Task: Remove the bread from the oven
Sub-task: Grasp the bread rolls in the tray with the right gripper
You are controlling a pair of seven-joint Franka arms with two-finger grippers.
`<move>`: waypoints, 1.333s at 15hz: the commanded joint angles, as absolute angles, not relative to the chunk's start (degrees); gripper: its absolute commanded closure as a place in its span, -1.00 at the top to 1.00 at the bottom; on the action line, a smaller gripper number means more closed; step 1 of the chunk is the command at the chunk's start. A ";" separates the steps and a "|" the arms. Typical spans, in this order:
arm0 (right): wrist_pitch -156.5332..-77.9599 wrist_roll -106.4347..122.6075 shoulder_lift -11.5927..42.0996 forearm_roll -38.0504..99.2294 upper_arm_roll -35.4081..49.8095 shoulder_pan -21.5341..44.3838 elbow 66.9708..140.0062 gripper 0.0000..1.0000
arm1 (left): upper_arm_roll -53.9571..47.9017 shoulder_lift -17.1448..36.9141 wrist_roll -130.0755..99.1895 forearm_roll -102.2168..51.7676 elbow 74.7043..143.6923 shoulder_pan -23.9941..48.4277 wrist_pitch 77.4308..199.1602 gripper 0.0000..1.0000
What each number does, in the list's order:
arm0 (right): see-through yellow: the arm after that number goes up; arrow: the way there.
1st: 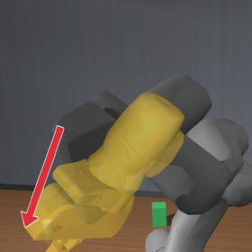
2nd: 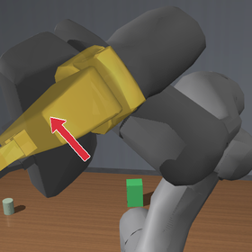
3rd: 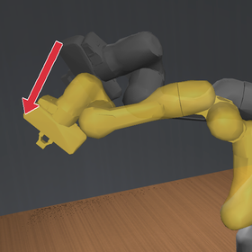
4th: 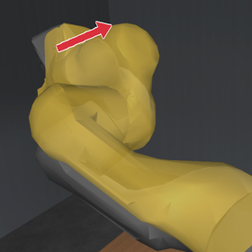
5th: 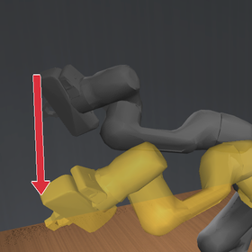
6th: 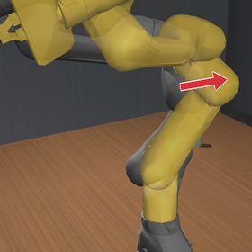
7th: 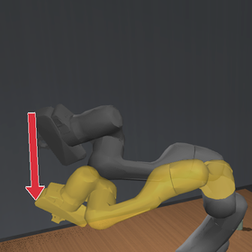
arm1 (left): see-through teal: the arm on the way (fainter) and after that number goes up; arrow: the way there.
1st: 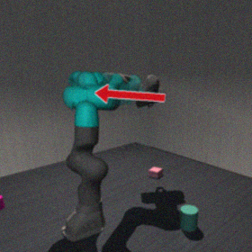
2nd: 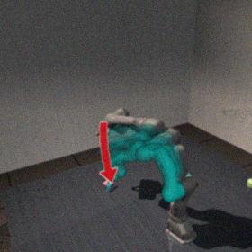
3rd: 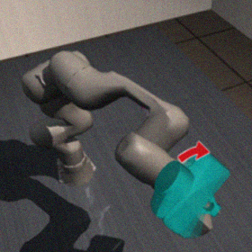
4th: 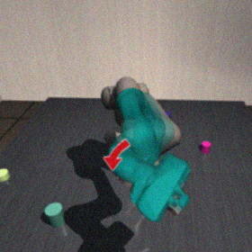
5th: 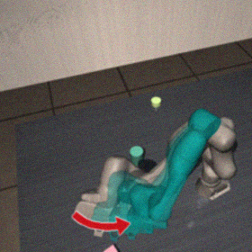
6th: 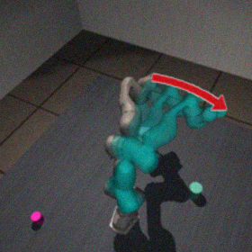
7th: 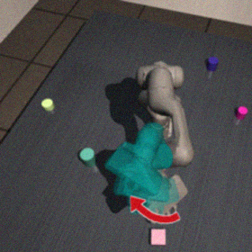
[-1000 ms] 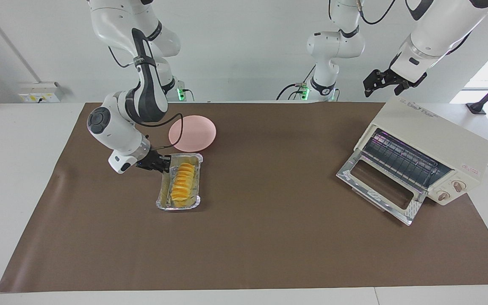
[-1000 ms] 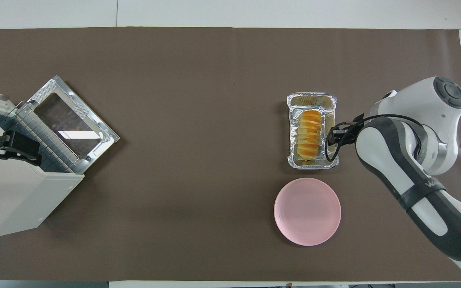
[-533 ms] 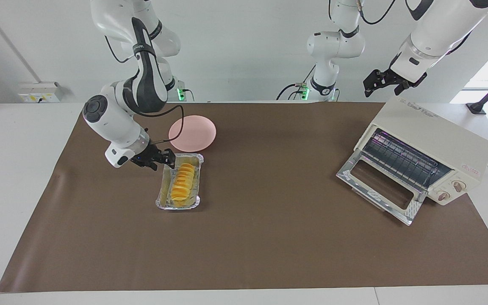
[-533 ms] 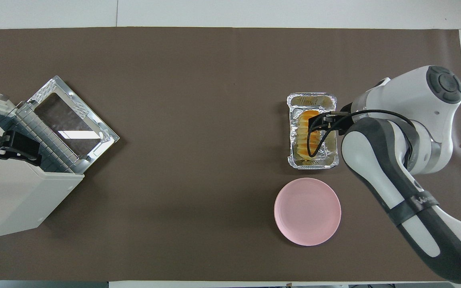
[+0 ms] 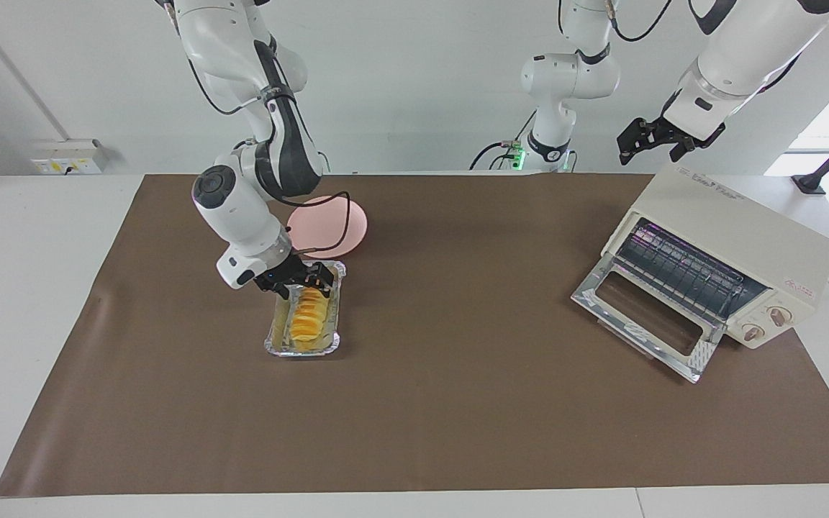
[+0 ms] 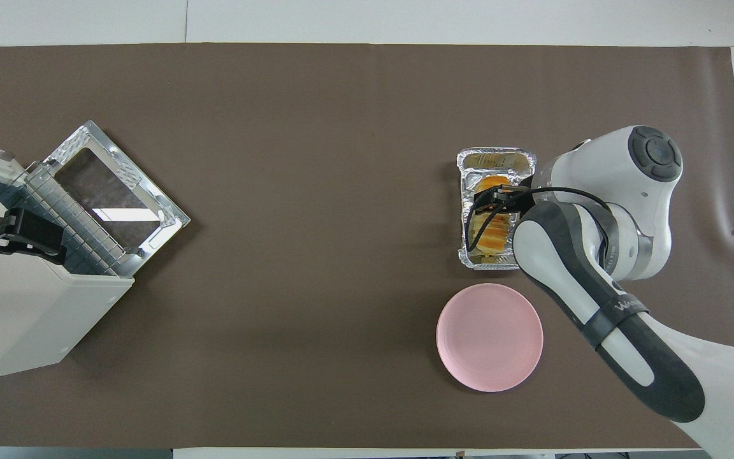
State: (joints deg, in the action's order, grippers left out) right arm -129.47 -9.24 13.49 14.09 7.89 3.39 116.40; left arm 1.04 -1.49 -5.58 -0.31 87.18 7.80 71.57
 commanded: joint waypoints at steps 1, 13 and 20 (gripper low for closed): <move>-132.00 -9.93 13.62 13.97 8.35 2.90 118.47 0.84 | 0.44 -3.34 -5.98 -0.88 89.21 6.94 72.42 1.00; -130.61 -9.41 13.19 13.71 8.35 2.81 118.83 -1.00 | 0.44 -3.34 -5.98 -0.88 89.21 6.86 72.42 1.00; -115.69 -11.85 8.89 13.71 8.35 2.90 111.01 -1.00 | 0.44 -3.34 -5.89 -0.88 89.21 6.94 72.42 1.00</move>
State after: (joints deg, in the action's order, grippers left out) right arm -120.28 -9.64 11.99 14.15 7.90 3.39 112.16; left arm 1.04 -1.49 -5.58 -0.31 87.20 7.80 71.57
